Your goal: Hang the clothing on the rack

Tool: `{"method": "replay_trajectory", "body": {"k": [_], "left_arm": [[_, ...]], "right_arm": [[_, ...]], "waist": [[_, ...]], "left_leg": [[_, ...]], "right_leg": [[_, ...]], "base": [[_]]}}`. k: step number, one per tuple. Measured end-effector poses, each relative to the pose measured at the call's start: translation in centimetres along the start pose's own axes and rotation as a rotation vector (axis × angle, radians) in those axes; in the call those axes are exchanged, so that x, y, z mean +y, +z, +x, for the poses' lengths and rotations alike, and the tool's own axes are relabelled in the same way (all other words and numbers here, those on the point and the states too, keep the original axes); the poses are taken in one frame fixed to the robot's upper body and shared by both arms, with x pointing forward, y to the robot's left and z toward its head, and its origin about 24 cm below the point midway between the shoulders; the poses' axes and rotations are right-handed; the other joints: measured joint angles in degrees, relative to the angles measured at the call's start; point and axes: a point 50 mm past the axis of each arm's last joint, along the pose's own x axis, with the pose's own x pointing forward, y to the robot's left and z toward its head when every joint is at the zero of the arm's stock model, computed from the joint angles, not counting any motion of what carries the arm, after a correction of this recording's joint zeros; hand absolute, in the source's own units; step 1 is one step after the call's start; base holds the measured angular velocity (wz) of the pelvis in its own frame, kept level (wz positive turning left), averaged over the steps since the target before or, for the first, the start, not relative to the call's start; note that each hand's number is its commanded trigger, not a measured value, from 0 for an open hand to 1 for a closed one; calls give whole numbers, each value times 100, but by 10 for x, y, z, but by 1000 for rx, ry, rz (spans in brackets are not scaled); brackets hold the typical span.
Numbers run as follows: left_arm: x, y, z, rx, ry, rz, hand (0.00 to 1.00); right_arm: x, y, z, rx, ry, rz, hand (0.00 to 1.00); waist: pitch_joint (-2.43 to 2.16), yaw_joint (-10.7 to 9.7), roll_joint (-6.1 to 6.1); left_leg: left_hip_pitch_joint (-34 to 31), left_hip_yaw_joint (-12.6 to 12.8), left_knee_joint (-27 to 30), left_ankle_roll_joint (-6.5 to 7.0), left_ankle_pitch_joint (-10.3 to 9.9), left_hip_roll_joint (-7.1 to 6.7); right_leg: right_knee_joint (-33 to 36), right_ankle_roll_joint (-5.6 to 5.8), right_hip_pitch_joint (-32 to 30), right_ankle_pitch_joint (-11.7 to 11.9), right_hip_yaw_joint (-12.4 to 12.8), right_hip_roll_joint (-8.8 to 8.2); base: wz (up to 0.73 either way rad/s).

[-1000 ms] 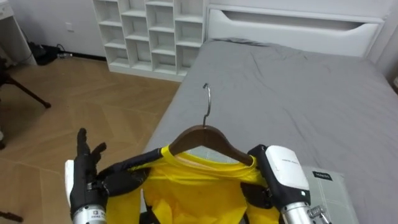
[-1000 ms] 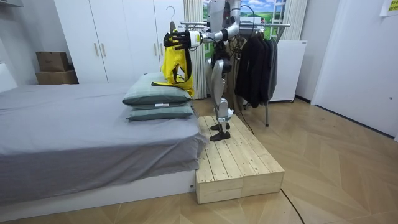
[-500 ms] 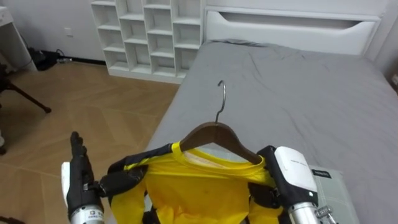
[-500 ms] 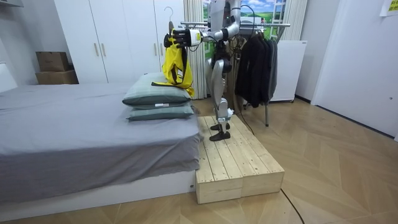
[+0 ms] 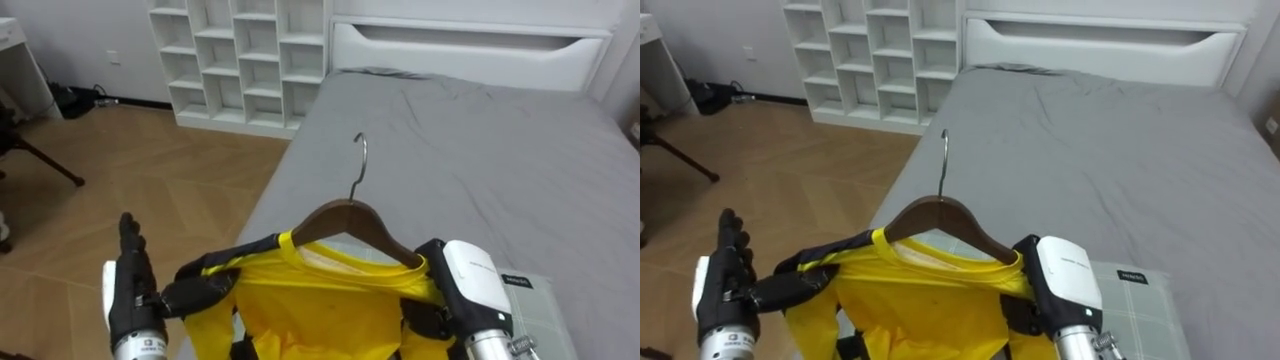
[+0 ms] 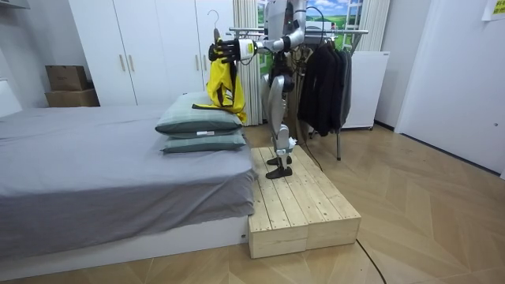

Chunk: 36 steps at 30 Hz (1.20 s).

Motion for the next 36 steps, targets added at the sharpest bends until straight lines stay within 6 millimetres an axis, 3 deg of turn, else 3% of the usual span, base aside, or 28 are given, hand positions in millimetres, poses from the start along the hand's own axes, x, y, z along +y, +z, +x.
{"method": "replay_trajectory", "body": {"k": [9, 20, 29, 36], "left_arm": [[2, -30, -12, 151, -287, 25, 0], [0, -52, -29, 283, -582, 112, 0], [7, -71, -44, 397, -723, 145, 0], [24, -108, -70, 603, -776, 166, 0]], "right_arm": [[-7, -15, -2, 41, 49, -68, 100], [-23, -30, 1, 71, 51, -156, 100], [-40, -35, 11, 73, 33, -215, 100], [-49, -26, 24, 42, 3, -214, 100]], "waist": [[7, -196, -37], [44, -478, 43], [58, -492, 62], [97, -432, -5]], "left_leg": [[-120, 38, 57, 6, -6, 3], [-337, 55, 151, 34, -14, 7], [-401, 127, 125, 37, -15, 10], [-338, 188, 11, 38, -14, 17]], "right_leg": [[15, 0, -74, 0, 60, -41], [122, 6, -315, -4, 128, -20], [133, 15, -413, -9, 159, -30], [110, 19, -430, -11, 166, -29]], "base": [[0], [-2], [-2], [-5]]}}
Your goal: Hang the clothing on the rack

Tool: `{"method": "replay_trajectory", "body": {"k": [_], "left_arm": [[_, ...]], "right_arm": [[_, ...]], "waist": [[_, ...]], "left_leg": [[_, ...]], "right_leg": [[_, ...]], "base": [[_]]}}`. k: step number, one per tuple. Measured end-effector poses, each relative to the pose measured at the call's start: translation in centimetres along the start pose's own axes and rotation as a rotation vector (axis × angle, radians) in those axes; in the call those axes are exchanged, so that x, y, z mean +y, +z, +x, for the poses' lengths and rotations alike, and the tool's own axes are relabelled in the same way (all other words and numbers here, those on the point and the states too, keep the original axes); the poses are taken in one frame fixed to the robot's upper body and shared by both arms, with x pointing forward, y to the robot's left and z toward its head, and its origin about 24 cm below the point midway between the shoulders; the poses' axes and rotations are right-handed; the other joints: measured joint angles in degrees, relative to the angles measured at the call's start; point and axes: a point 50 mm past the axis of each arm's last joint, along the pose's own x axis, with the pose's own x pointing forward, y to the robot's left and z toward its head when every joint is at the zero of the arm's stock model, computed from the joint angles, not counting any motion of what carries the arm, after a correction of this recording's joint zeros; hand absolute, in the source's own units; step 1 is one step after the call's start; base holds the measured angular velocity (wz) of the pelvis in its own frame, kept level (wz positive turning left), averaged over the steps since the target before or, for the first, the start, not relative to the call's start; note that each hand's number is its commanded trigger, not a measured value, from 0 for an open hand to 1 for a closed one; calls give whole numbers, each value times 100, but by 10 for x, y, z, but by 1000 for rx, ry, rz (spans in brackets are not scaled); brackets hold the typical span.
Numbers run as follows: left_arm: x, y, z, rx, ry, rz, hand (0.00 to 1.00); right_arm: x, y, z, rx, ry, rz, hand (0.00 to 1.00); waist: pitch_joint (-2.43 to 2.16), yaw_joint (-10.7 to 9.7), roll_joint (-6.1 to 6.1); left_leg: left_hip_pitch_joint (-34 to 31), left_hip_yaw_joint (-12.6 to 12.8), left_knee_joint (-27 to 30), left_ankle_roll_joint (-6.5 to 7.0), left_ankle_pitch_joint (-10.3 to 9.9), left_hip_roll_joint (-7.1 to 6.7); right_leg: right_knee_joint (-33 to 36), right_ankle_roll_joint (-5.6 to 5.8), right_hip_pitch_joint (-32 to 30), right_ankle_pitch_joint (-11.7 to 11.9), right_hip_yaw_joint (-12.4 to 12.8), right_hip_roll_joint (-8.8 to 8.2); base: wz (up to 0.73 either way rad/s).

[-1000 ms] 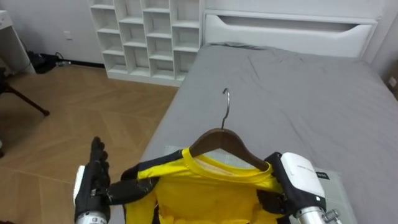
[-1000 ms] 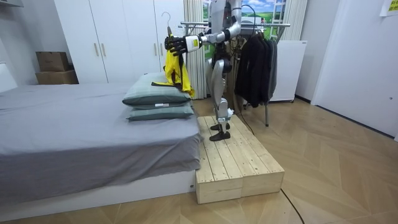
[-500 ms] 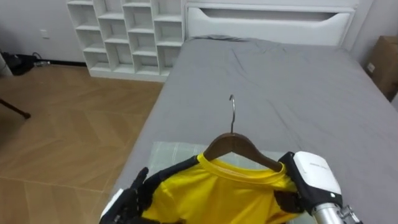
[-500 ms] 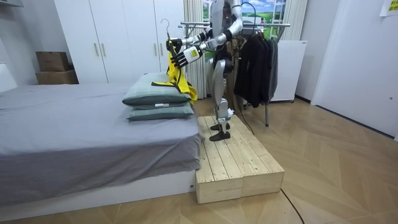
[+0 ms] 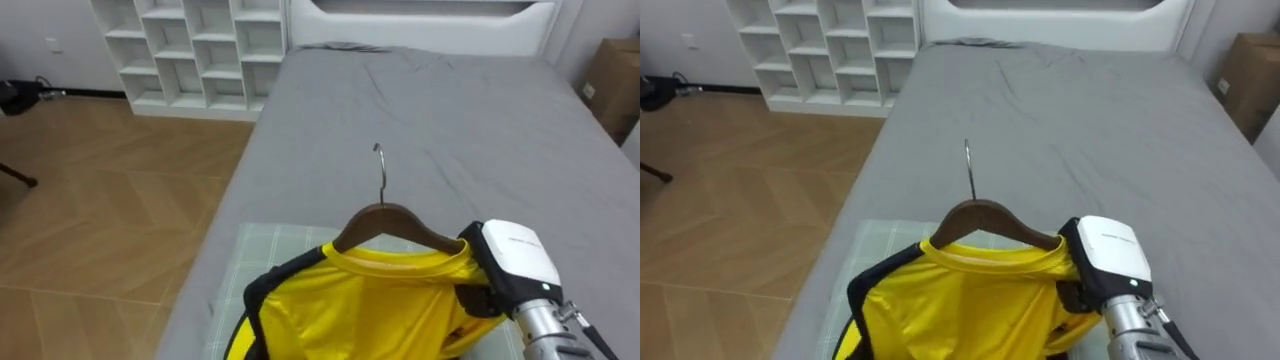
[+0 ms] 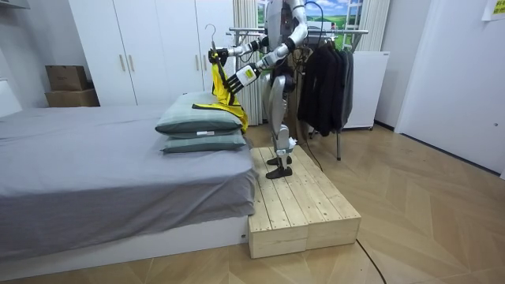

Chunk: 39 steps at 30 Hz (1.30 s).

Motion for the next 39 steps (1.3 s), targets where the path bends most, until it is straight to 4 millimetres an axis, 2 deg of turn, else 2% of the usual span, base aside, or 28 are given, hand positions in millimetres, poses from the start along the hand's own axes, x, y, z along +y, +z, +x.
{"method": "replay_trajectory", "body": {"k": [5, 9, 14, 19, 22, 26, 31, 39], "left_arm": [[13, -34, -17, 126, 78, -71, 0], [23, -56, -28, 199, 185, -137, 0], [34, -87, -48, 311, 349, -242, 0], [36, -124, -81, 502, 456, -225, 0], [31, -137, -90, 622, 436, -138, 0], [21, -149, -96, 722, 398, -108, 0], [6, -162, -100, 781, 387, -145, 0], [7, -154, -88, 772, 383, -78, 0]], "right_arm": [[-3, 1, 1, 3, -13, 28, 100], [-5, -1, 2, 14, -23, 48, 100], [-12, -7, 2, 38, -51, 56, 100], [-21, -16, 3, 76, -91, 58, 100], [-22, -17, 3, 80, -94, 60, 100], [-22, -18, 3, 84, -96, 63, 100], [-29, -13, 5, 63, -127, 71, 100], [-52, 3, 7, -9, -256, 94, 100]], "waist": [[-6, 15, -12], [-9, 137, -12], [-25, 168, -23], [-98, 270, 18], [-124, 271, -1], [-159, 299, -70], [-124, 303, -123], [-123, 273, -122]], "left_leg": [[-60, 19, -8, 0, 0, -4], [-11, 51, -17, 0, 0, -7], [36, 48, -41, -1, -1, 1], [164, 121, -108, -1, -1, 17], [259, 97, -112, -2, -2, 17], [261, 100, -75, -3, -1, 22], [323, 97, -66, 3, -3, 15], [282, 54, -42, 4, -4, 9]], "right_leg": [[5, 0, -73, 0, 8, -2], [-6, 0, -75, 0, 19, -10], [-15, 1, -29, -1, 19, 3], [-13, 1, 49, -1, 17, 11], [-17, 1, 148, -1, 10, 14], [-14, -1, 170, 0, 12, 17], [-5, -1, 231, 1, 14, 7], [-10, -1, 218, 1, -15, 10]], "base": [[-2], [-4], [0], [-9], [3], [0], [0], [2]]}}
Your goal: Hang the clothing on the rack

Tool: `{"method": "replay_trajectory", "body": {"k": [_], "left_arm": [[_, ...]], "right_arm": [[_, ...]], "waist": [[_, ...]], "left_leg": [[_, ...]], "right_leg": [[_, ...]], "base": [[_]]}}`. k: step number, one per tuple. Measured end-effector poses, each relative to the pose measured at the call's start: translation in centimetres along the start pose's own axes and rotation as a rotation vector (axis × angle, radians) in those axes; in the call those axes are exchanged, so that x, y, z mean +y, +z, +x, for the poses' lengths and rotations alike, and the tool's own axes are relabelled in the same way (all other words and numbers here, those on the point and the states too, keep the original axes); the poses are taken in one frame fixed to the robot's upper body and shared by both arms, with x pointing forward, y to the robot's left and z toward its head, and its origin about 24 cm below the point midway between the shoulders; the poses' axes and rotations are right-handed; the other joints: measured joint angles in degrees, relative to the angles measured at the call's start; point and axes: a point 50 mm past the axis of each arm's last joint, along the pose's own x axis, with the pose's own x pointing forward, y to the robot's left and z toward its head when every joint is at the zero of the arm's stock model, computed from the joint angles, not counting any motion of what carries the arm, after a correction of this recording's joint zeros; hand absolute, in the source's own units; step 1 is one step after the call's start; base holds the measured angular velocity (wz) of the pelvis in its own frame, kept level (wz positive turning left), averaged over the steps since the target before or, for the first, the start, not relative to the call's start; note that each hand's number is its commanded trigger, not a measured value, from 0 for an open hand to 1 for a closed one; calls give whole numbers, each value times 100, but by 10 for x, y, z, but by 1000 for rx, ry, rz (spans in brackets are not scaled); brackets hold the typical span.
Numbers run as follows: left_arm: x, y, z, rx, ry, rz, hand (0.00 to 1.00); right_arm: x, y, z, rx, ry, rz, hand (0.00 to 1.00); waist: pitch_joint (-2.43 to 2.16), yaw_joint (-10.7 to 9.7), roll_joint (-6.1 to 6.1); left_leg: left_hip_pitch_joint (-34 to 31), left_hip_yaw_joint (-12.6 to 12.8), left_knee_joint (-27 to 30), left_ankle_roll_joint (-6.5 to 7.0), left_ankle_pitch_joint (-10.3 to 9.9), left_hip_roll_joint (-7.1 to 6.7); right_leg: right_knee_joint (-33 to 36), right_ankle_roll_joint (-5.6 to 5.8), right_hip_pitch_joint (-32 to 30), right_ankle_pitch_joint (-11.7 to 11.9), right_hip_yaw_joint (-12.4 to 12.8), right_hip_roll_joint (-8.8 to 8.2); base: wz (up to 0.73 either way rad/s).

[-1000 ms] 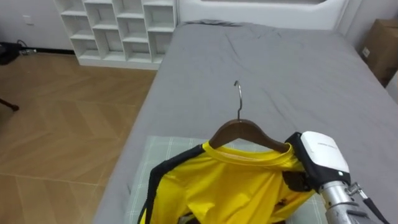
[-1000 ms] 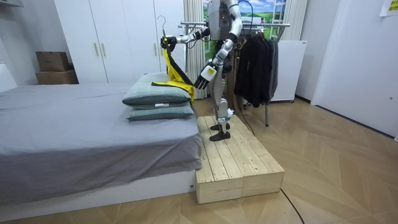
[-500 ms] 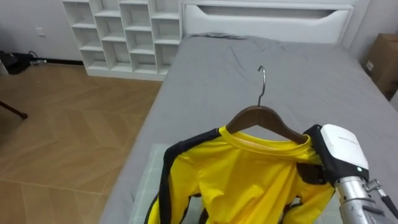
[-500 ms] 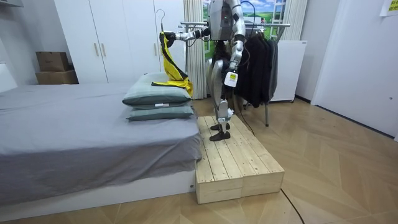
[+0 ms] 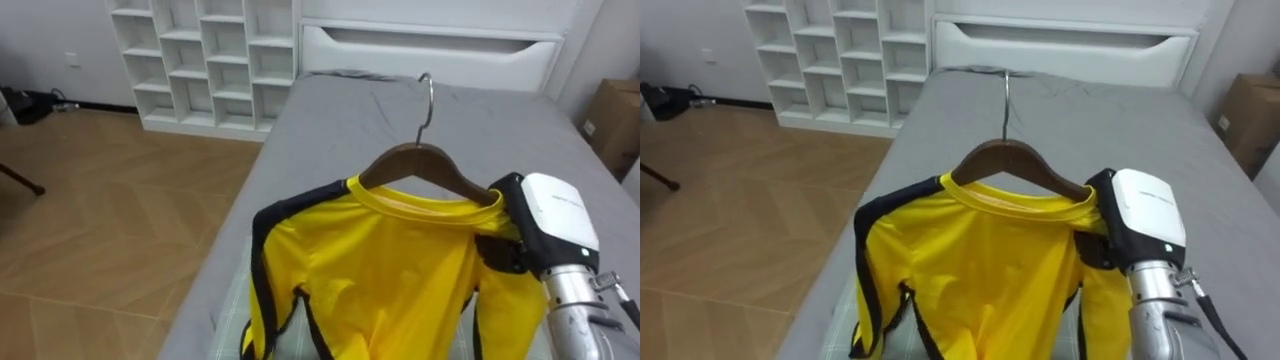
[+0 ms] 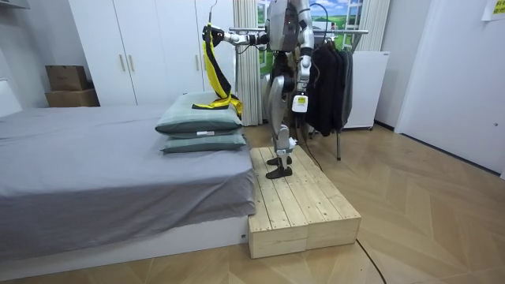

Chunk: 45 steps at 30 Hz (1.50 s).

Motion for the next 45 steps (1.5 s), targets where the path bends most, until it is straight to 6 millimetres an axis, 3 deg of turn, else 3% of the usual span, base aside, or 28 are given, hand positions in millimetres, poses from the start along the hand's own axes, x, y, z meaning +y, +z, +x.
{"method": "replay_trajectory", "body": {"k": [9, 15, 21, 24, 29, 33, 35, 40, 45], "left_arm": [[4, 16, 1, -47, 33, 24, 0], [3, 13, 1, -31, 42, 17, 0], [2, 10, 1, -23, 40, 19, 0], [2, 9, 1, -21, 40, 18, 0], [3, 10, 1, -30, 44, 20, 0], [9, 23, 1, -65, 59, 19, 0], [11, 25, 1, -67, 62, 19, 0], [15, 23, 0, -58, 72, 44, 0], [17, 26, 0, -56, 74, 83, 0]], "right_arm": [[-4, 4, 1, -10, -7, 11, 100], [-7, 2, 2, 7, -17, 63, 100], [-16, -9, -10, 44, -49, 51, 100], [-28, -19, -16, 76, -86, 36, 100], [-44, -25, -23, 94, -144, 20, 100], [-46, -27, -25, 105, -144, 12, 100], [-48, -24, -26, 92, -134, 6, 100], [-50, -20, -26, 68, -118, -42, 100], [-49, -21, -28, 71, -111, -39, 100]], "waist": [[-14, -149, -24], [-6, -279, -55], [-7, -452, -59], [-18, -463, -37], [-14, -717, -60], [-10, -755, -145], [-8, -737, -158], [10, -781, -172], [28, -938, -179]], "left_leg": [[-21, 40, 7, 6, -6, -4], [37, 188, -16, 25, -21, 23], [44, 269, 32, 63, -61, 42], [-20, 422, 29, 77, -69, 72], [-26, 613, 12, 90, -72, 99], [-6, 1069, -23, 89, -94, 213], [17, 1383, -21, 73, -148, 290], [166, 2356, 110, -2, -450, 565], [224, 3034, 164, -59, -576, 680]], "right_leg": [[2, 1, 4, 0, 30, -9], [13, 2, 3, 1, 175, -8], [36, 38, -33, 28, 247, -6], [176, 44, -220, 26, 356, -7], [291, 52, -364, 24, 492, -20], [524, 50, -645, 25, 666, -13], [659, 40, -822, 33, 608, -19], [949, -4, -1123, 126, -485, -243], [1094, -62, -1400, 225, -1087, -390]], "base": [[0], [-13], [-7], [-24], [-24], [-57], [-87], [-98], [-77]]}}
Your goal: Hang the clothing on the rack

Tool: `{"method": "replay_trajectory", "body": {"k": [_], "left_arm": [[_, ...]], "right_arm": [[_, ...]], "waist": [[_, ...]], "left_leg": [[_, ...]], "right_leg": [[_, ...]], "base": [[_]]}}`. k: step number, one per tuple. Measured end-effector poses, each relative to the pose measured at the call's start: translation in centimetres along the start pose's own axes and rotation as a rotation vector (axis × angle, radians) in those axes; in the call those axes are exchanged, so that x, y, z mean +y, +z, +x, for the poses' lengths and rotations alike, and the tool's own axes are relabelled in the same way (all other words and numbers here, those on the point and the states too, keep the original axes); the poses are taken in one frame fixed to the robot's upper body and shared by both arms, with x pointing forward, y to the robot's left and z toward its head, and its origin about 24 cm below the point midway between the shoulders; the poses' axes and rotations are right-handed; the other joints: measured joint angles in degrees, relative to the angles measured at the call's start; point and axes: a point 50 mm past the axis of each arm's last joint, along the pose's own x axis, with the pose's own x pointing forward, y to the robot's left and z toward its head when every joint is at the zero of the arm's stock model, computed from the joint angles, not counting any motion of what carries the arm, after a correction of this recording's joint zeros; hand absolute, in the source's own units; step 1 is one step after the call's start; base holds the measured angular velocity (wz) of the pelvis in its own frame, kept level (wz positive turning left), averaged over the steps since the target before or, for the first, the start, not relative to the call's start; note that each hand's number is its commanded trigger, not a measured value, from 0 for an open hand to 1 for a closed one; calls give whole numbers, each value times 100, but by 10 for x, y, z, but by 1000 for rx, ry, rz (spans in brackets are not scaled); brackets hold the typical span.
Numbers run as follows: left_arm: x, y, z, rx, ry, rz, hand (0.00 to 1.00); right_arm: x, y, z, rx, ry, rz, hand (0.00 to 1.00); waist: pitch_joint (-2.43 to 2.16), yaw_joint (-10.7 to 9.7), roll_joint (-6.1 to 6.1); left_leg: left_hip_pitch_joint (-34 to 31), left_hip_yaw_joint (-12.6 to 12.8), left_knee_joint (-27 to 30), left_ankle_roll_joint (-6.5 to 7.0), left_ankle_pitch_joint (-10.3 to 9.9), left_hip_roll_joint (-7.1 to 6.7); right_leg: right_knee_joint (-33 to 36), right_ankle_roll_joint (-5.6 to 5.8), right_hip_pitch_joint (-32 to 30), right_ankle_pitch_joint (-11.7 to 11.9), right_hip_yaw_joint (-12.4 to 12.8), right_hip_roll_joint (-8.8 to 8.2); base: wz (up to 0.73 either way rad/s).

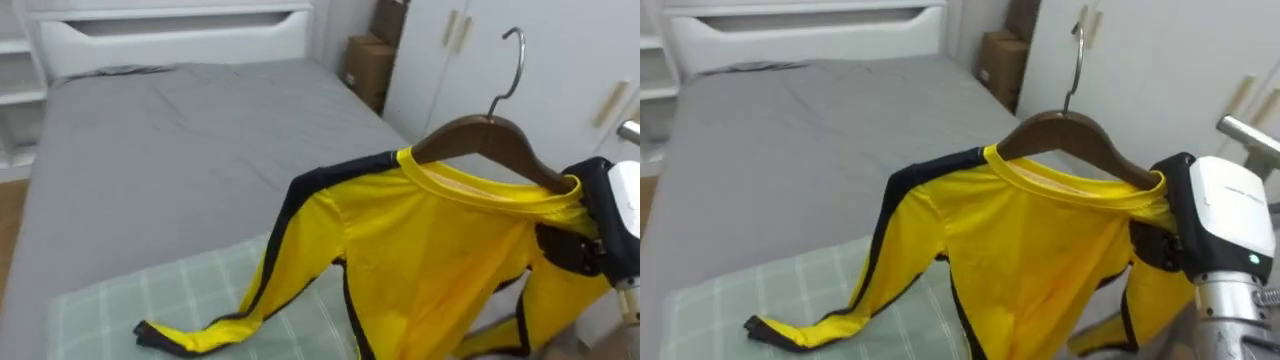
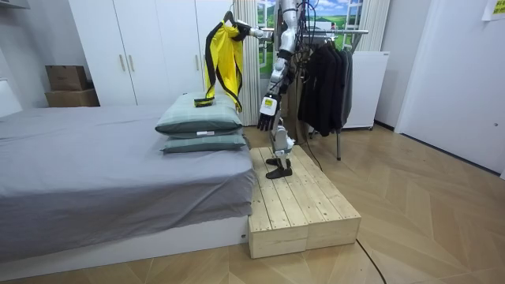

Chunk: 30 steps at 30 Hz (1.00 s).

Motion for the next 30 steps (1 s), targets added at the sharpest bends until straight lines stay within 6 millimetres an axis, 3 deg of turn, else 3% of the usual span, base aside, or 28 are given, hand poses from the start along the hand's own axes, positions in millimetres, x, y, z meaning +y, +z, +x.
{"method": "replay_trajectory", "body": {"k": [1, 5, 8, 11, 13, 14, 15, 16, 17, 19, 20, 22, 23, 25, 26, 27, 28, 30], "left_arm": [[1, 3, 0, -3, 1, 14, 0], [2, 12, 1, -4, 6, 77, 0], [3, 13, 1, 2, 16, 98, 0], [4, 12, 1, 8, 29, 106, 0], [7, 9, 1, 18, 45, 88, 0], [7, 9, 1, 17, 50, 86, 0], [9, 10, 1, 13, 60, 77, 0], [9, 10, 1, 14, 64, 63, 0], [8, 9, 1, 17, 64, 55, 0], [7, -2, 0, 57, 70, 28, 0], [6, -5, 0, 67, 67, 24, 0], [-4, -9, 0, 86, 46, 11, 0], [-7, -11, 1, 92, 40, 8, 0], [-20, -15, 1, 108, 11, -9, 0], [-22, -14, 1, 107, 7, -12, 0], [-24, -14, 2, 109, 1, -16, 0], [-22, -11, 2, 118, 8, -16, 0], [-22, -10, 2, 135, 6, -20, 0]], "right_arm": [[1, -1, -1, 4, 10, -2, 100], [5, -6, -9, 24, 39, -14, 100], [3, -5, -10, 25, 58, -15, 100], [1, -3, -16, 14, 65, -16, 100], [4, -1, -20, 8, 91, -1, 100], [5, 0, -20, 9, 98, 2, 100], [7, 1, -21, 7, 107, 5, 100], [7, 1, -21, 0, 108, 6, 100], [7, 1, -21, -1, 108, 8, 100], [11, 5, -21, -12, 124, 31, 100], [12, 7, -22, -17, 129, 36, 100], [15, 11, -21, -33, 140, 48, 100], [16, 13, -20, -42, 143, 48, 100], [16, 19, -14, -59, 137, 55, 100], [16, 20, -12, -60, 135, 58, 100], [18, 21, -10, -55, 137, 59, 100], [20, 23, -11, -53, 146, 62, 100], [21, 23, -11, -51, 153, 62, 100]], "waist": [[21, -27, -7], [27, -274, -25], [20, -334, -11], [1, -307, 4], [-5, -262, 38], [-6, -231, 42], [-2, -129, 49], [6, -52, 87], [8, 0, 99], [22, 201, 68], [18, 236, 55], [25, 374, 52], [26, 394, 54], [17, 544, 118], [22, 551, 125], [-17, 564, 183], [-10, 465, 111], [13, 472, 34]], "left_leg": [[45, 112, -10, -18, -24, 13], [120, 244, -45, -56, -64, 23], [146, 457, 76, -120, -160, 112], [160, 679, 441, -223, -231, 285], [143, 685, 1034, -338, -325, 515], [115, 661, 1264, -355, -335, 595], [9, 572, 1793, -358, -335, 761], [-104, 310, 2271, -359, -332, 901], [-152, 102, 2442, -361, -323, 915], [-324, -844, 2891, -471, -175, 800], [-362, -1082, 2887, -494, -211, 735], [-536, -1995, 2273, -547, -395, 403], [-577, -2162, 2040, -551, -393, 355], [-651, -2935, 1026, -612, -277, 154], [-696, -3107, 897, -699, -107, 123], [-700, -3156, 844, -686, 104, 89], [-683, -3028, 745, -634, 111, 86], [-669, -2715, 674, -582, 101, 89]], "right_leg": [[0, -11, -6, 12, -19, 5], [-3, -7, -12, 10, 66, 47], [4, -7, -70, 10, 300, 161], [-13, -46, -58, -4, 473, 277], [21, -130, 19, -82, 651, 364], [42, -158, 28, -112, 709, 385], [114, -214, 19, -169, 863, 431], [207, -259, 9, -237, 1012, 500], [269, -271, -3, -280, 1160, 551], [444, -347, 25, -366, 1833, 790], [441, -352, 29, -363, 1998, 856], [392, -347, -12, -252, 2561, 1008], [375, -337, -28, -223, 2713, 1042], [264, -256, -132, -64, 3375, 1226], [259, -223, -200, -38, 3496, 1264], [236, -164, -274, 7, 3679, 1323], [195, -97, -322, 56, 3757, 1328], [22, -54, -398, 236, 3727, 1307]], "base": [[-56], [-24], [-39], [-42], [-54], [-74], [-88], [-93], [-104], [-123], [-126], [-124], [-141], [-154], [-146], [-104], [-86], [-80]]}}
